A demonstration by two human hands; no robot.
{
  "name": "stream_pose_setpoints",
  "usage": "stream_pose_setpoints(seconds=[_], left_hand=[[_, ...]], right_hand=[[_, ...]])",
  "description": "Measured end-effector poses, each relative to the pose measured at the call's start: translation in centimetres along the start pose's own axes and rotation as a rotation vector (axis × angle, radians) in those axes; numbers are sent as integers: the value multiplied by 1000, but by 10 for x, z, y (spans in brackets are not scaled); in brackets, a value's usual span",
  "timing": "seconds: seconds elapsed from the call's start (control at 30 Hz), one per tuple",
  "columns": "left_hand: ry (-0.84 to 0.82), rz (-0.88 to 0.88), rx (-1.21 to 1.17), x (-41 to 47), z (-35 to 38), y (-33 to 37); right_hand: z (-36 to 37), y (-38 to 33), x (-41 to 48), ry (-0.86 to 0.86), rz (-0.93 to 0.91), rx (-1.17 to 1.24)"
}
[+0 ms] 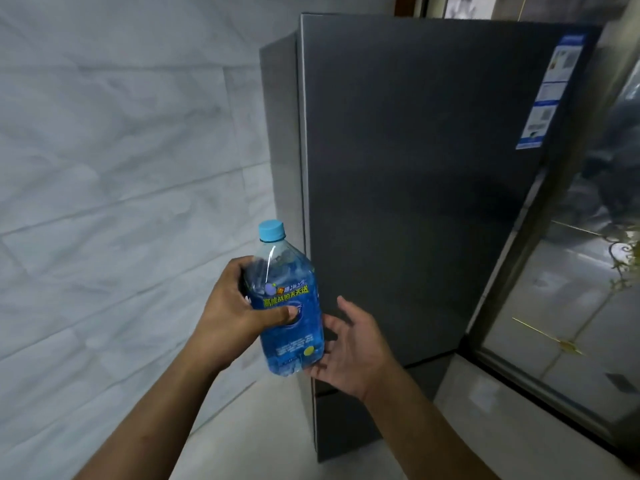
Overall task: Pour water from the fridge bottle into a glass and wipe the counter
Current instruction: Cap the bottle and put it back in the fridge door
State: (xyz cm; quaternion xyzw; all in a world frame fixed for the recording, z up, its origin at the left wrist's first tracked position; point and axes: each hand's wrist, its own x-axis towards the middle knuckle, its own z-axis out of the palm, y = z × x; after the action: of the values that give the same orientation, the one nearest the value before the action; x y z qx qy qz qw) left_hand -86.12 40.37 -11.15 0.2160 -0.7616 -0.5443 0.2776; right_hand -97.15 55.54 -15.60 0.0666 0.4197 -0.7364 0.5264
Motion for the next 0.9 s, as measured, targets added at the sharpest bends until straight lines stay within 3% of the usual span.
stream_pose_setpoints(seconds=[0.2,0.33,0.4,0.5,0.57,0.7,0.9], left_hand=[[-68,2,-40,85,-46,-11],[-118,7,-117,126,-63,-3],[-127,13,-160,143,-67,1],[-141,34,-194,164,-70,6],[-140,36,-206,172,-70,6],[-169,3,-225,182,-68,2],[-191,-21,-223,186,-57,-1]], right_hand=[[59,-16,53,12,-162,-137],[89,-36,69,93,-445,-581],[99,-46,74,193,-784,-897],[105,-74,90,661,-1580,-1462],[111,-100,103,823,-1885,-1693],[110,-138,125,983,-1887,-1790],[103,-140,126,925,-1870,-1763]])
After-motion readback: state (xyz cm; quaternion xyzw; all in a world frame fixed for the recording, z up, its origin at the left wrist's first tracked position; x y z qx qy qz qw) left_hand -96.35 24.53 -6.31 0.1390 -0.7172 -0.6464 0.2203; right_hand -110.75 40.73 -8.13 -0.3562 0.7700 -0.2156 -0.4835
